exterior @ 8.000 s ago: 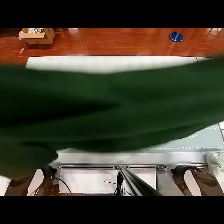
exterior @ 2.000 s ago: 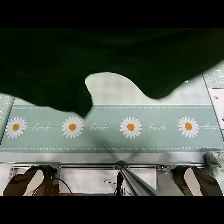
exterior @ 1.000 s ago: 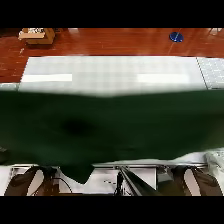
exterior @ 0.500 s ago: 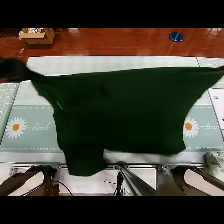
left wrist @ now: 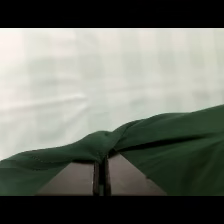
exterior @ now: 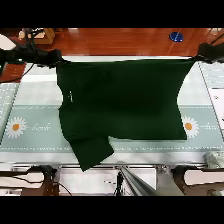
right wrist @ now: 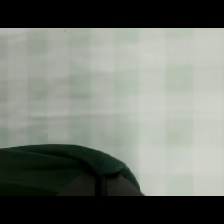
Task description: Fold the shirts.
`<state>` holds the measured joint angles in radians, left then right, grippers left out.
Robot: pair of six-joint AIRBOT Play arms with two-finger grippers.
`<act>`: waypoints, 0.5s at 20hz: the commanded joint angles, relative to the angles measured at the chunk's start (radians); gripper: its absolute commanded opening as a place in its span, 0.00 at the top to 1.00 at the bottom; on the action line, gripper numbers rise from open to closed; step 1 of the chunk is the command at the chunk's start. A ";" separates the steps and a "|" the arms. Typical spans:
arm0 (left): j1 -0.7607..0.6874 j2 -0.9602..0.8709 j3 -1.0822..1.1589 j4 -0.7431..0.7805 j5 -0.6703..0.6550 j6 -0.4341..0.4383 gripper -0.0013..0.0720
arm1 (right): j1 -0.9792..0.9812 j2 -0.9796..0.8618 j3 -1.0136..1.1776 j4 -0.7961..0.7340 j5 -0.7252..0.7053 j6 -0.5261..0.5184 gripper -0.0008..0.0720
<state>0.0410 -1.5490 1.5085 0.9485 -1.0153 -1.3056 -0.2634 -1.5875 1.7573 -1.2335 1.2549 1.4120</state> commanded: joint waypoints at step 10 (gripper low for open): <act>-0.045 -0.249 0.000 -0.051 0.177 0.153 0.94 | 0.089 -0.233 0.000 -0.038 -0.185 0.008 0.95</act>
<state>-0.0010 -1.7657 1.5082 0.8997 -0.8413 -1.1713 -0.1806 -1.7966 1.7573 -1.2602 1.0443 1.4189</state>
